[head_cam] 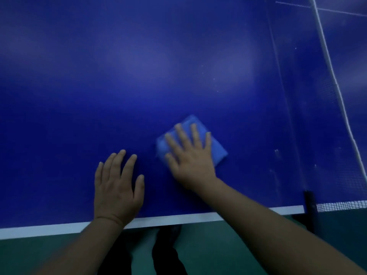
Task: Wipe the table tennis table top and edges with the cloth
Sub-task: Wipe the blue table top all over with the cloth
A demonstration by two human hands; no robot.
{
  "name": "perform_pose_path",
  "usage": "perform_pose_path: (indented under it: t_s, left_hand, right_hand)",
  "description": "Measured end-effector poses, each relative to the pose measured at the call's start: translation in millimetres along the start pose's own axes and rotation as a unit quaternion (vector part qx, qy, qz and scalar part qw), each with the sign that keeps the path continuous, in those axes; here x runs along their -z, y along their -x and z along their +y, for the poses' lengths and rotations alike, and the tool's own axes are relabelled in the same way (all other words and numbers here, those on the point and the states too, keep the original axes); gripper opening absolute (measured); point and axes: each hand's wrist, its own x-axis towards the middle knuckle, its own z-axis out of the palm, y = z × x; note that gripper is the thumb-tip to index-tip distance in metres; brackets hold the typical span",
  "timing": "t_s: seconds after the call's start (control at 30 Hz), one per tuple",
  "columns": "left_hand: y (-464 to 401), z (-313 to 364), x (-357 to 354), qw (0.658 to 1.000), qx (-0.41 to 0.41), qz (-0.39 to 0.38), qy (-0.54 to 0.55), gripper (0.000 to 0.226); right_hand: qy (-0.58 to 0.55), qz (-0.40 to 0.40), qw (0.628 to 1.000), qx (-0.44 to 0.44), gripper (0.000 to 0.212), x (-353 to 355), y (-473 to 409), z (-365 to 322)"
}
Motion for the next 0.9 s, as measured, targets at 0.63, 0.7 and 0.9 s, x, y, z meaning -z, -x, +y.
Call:
perform_pose_path:
  t_s: [0.63,0.7,0.9]
  left_hand:
    - [-132.7,-6.3,-3.6,1.000,0.027,0.008,-0.007,0.068]
    - [-132.6,-5.7,-4.1,1.000,0.027,0.002,-0.011,0.068]
    - [-134.1,-5.6,-4.7,0.999,0.022,-0.001,-0.026,0.065]
  right_hand:
    - [-0.007,-0.019,0.992,0.123,0.059,5.7,-123.2,4.8]
    - [0.007,-0.024,0.999,0.046,0.064,18.3,-161.4,46.9]
    - [-0.007,0.003,0.949,-0.315,0.058,48.8,-182.3,165.2]
